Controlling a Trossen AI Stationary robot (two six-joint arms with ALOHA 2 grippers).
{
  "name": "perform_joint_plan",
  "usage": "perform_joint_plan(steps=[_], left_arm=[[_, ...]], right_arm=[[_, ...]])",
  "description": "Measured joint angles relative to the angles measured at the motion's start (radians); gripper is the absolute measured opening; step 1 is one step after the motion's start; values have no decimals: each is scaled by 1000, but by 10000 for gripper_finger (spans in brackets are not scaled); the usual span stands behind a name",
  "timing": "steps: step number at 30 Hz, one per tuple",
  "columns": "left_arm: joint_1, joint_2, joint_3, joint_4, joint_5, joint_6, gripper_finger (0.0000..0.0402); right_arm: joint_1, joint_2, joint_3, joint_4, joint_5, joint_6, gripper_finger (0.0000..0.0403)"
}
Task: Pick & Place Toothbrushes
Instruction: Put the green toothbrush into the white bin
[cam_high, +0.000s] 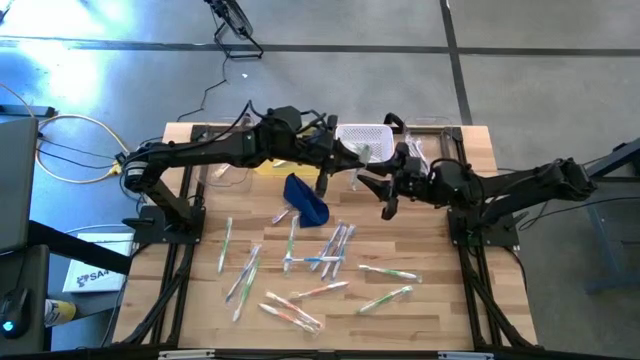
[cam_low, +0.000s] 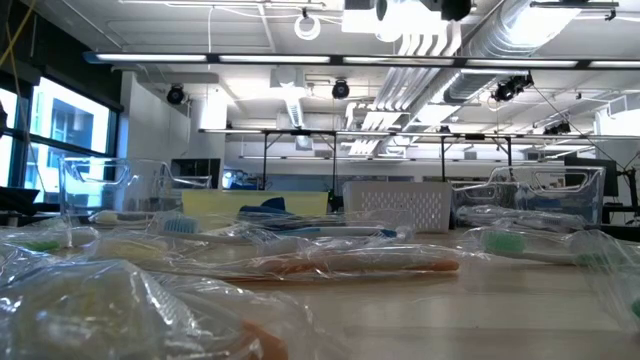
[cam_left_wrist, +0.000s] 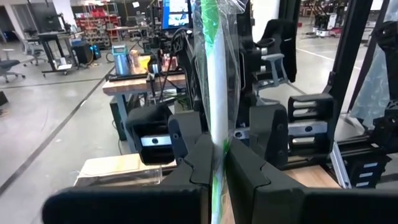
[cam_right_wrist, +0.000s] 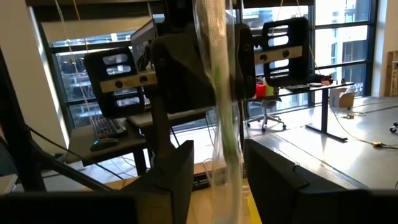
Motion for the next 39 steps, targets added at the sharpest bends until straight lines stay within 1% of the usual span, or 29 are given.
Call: perform_joint_plan(steps=[10,12,15,22,24,30,33,37,39], left_arm=[[-8,16,1,31,-14,-2,15],[-8,21,1,29,-14,-3,15],[-8,31,0,45,-13,-3,15],[-7,54,0,49,8,-25,15],[-6,55,0,46,12,-29,15],[-6,55,0,48,10,-28,15],[-6,55,0,48,10,-26,15],[-6,55,0,48,10,-26,15],[-6,55,0,48,10,-26,23]], right_arm=[[0,11,0,2,0,-3,126],[0,10,0,4,1,-3,120],[0,10,0,5,1,-3,99],[1,10,-1,0,4,-6,29],[4,10,-1,0,4,-9,15],[5,10,-1,-7,4,-7,23],[5,10,-1,-14,4,-6,13],[5,10,-1,-15,5,-3,14],[5,10,-1,-16,5,-2,13]])
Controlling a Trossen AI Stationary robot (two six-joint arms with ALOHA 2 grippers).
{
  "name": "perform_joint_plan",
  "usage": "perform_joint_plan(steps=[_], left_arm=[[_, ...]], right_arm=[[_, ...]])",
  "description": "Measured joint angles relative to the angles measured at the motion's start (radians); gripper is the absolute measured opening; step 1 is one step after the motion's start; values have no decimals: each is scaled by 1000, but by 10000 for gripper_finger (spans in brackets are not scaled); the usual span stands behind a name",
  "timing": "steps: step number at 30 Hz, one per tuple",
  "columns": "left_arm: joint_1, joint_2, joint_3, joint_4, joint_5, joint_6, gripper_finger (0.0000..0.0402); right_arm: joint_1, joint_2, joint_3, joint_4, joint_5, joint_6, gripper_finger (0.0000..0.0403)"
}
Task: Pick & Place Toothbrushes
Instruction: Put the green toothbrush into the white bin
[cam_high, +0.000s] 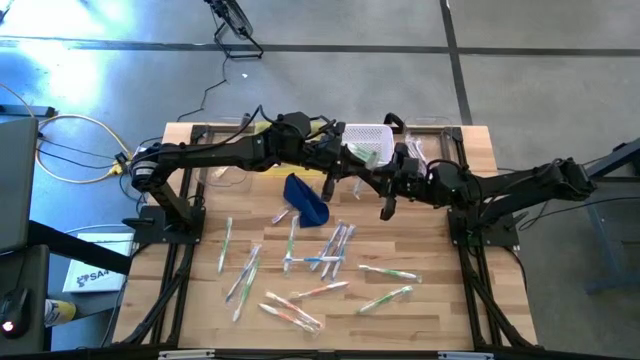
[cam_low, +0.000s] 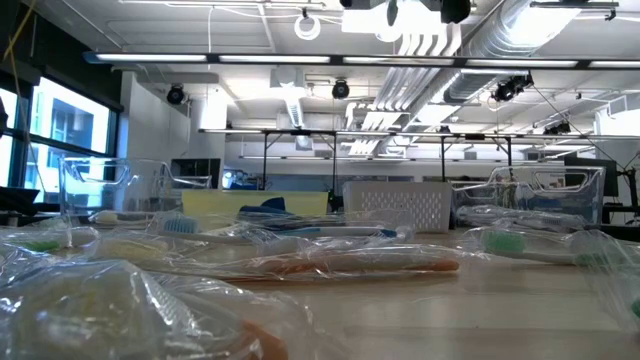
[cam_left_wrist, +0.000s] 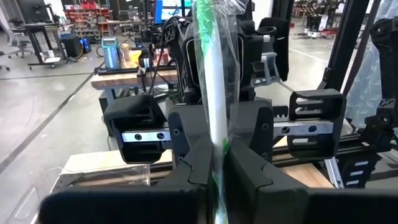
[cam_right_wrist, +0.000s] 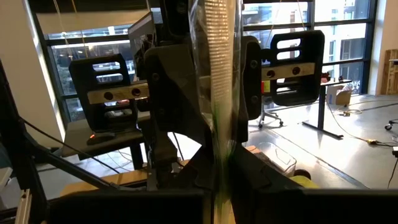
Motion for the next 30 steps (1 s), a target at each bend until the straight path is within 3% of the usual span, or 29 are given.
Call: perform_joint_plan(steps=[6,22,26,30], left_arm=[[0,0,0,8,-1,5,56],[0,0,0,4,0,1,50],[1,0,0,3,3,9,81],[1,0,0,2,2,21,138]], right_arm=[[0,0,0,-6,-1,9,12],[0,1,0,-7,-4,25,12],[0,1,0,-13,-6,28,12],[0,1,0,-13,-6,28,12]])
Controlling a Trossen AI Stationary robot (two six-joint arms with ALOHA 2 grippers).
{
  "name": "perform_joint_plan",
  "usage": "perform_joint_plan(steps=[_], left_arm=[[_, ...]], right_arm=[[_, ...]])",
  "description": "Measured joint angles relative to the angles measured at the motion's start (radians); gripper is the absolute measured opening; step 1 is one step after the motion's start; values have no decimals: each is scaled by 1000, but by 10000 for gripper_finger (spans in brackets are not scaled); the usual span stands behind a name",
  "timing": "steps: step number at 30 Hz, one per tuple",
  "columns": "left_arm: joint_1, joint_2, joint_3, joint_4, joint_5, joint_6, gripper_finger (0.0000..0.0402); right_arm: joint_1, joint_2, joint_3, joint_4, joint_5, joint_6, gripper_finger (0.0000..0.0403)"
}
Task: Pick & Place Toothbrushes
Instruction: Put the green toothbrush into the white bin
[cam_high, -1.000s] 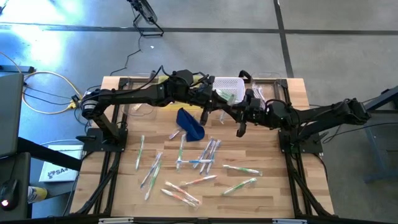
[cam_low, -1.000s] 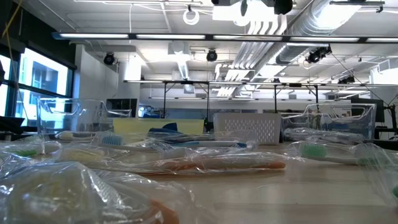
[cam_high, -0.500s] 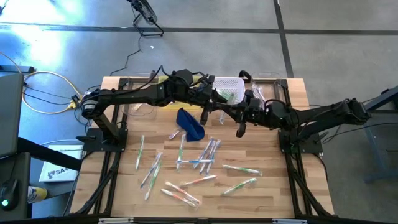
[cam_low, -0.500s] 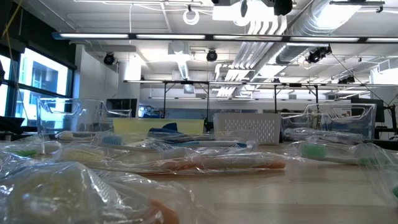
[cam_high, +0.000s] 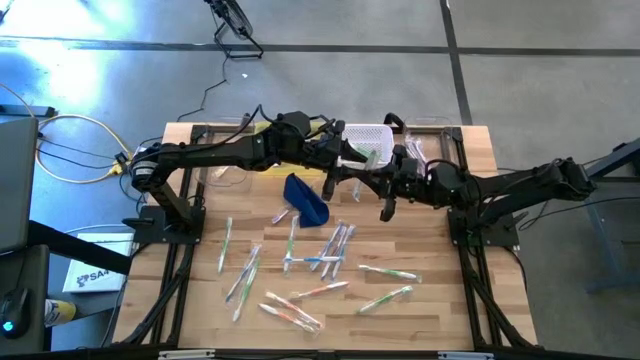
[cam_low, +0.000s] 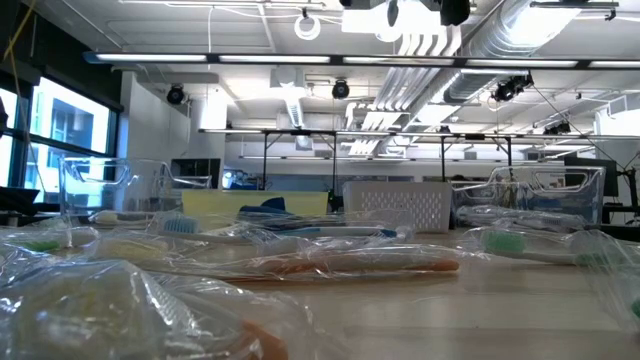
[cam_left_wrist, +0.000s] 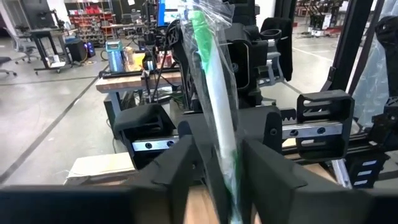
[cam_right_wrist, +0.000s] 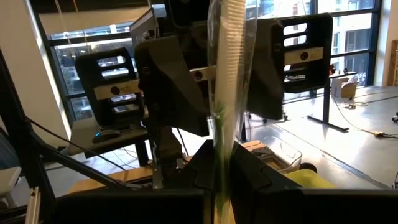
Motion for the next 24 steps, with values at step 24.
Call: perform_joint_plan(steps=[24], left_arm=[[0,-1,0,17,-11,15,219]], right_arm=[[0,0,0,-7,-4,18,12]])
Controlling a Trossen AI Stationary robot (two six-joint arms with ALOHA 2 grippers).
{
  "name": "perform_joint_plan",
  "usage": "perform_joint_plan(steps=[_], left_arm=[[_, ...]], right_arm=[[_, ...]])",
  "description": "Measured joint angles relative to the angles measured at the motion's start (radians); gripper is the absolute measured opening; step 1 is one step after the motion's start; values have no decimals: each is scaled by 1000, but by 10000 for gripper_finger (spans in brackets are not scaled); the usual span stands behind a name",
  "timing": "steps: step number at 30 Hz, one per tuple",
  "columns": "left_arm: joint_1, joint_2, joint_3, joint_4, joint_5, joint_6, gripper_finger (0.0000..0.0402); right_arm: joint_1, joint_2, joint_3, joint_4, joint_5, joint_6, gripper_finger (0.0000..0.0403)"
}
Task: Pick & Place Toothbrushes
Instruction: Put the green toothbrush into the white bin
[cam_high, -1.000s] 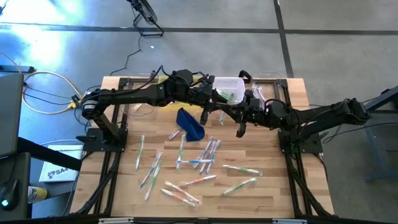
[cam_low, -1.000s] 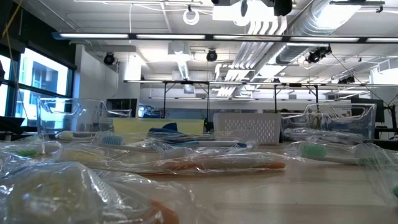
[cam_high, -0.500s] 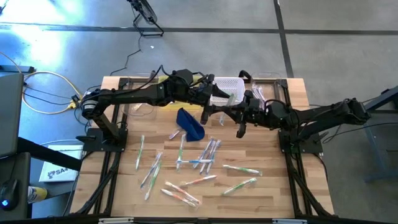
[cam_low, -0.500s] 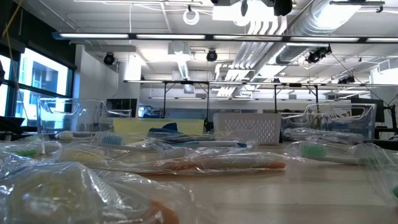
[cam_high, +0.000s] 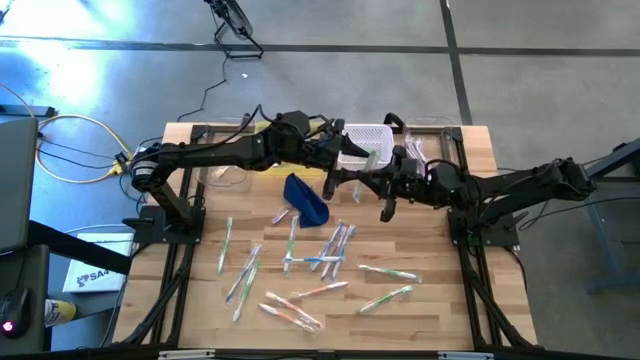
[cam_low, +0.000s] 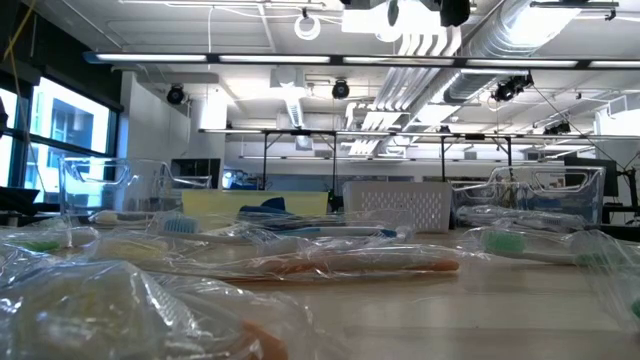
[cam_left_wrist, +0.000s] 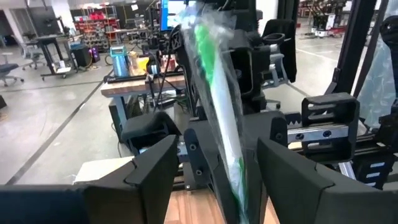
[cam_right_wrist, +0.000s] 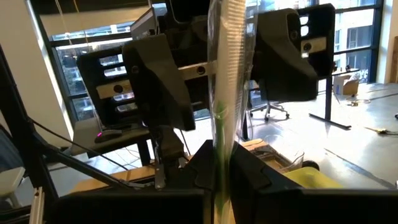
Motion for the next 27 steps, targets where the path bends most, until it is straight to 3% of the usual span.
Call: perform_joint_plan(steps=[7,12,15,20,27], left_arm=[[-13,-89,2,-2,46,107,219],[-14,-190,2,-115,49,228,219],[-14,-251,-21,-181,-13,276,219],[-13,-394,-151,-203,-95,329,219],[-13,-576,-376,-82,-109,331,219]], right_arm=[[0,0,0,-35,19,4,12],[0,0,3,-47,112,5,12],[-11,0,41,-126,174,4,12],[-75,47,157,-334,224,3,12],[-203,213,333,-589,215,-29,12]])
